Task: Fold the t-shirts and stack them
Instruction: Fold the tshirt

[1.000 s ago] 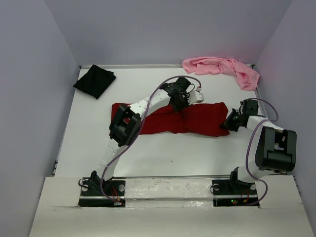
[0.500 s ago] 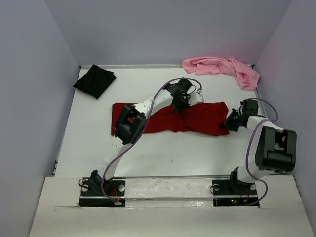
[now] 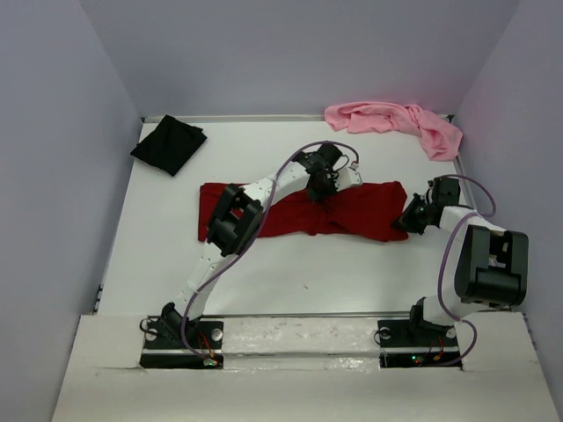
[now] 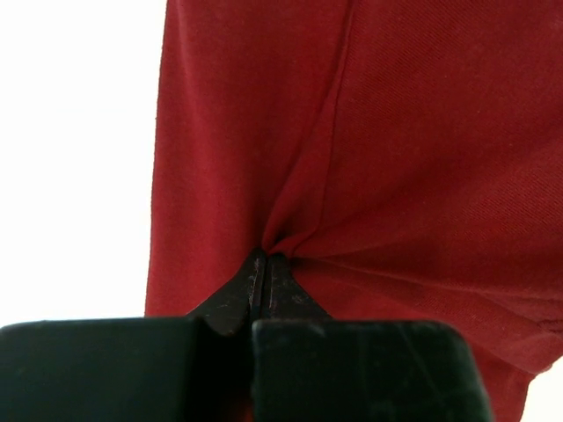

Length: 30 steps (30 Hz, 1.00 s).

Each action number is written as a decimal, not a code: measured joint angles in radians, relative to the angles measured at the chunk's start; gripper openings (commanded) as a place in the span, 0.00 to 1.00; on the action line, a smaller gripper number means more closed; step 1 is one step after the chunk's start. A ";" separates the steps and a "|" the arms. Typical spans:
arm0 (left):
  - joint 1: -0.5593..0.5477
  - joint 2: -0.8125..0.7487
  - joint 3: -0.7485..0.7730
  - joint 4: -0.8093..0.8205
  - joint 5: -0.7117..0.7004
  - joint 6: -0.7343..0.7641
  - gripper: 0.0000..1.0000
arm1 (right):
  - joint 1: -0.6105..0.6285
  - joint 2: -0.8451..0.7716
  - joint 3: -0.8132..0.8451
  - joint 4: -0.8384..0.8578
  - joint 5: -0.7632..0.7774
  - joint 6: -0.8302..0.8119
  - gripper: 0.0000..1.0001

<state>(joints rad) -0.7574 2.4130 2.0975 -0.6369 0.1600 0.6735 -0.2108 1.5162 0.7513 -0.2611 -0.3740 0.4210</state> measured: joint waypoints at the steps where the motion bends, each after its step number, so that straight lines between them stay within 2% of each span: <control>1: 0.000 0.000 0.000 0.004 -0.003 0.000 0.00 | 0.000 0.000 0.000 0.000 0.000 0.000 0.00; 25: 0.040 0.000 0.022 0.024 -0.021 0.000 0.00 | 0.003 -0.001 0.000 0.000 -0.014 -0.004 0.00; 30: 0.040 0.000 0.022 0.024 -0.018 0.000 0.00 | 0.069 -0.100 0.000 0.000 -0.063 -0.002 0.01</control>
<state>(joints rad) -0.7177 2.4134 2.1193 -0.6132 0.1417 0.6731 -0.1417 1.4162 0.7509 -0.2611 -0.4374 0.4191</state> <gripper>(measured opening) 0.014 0.010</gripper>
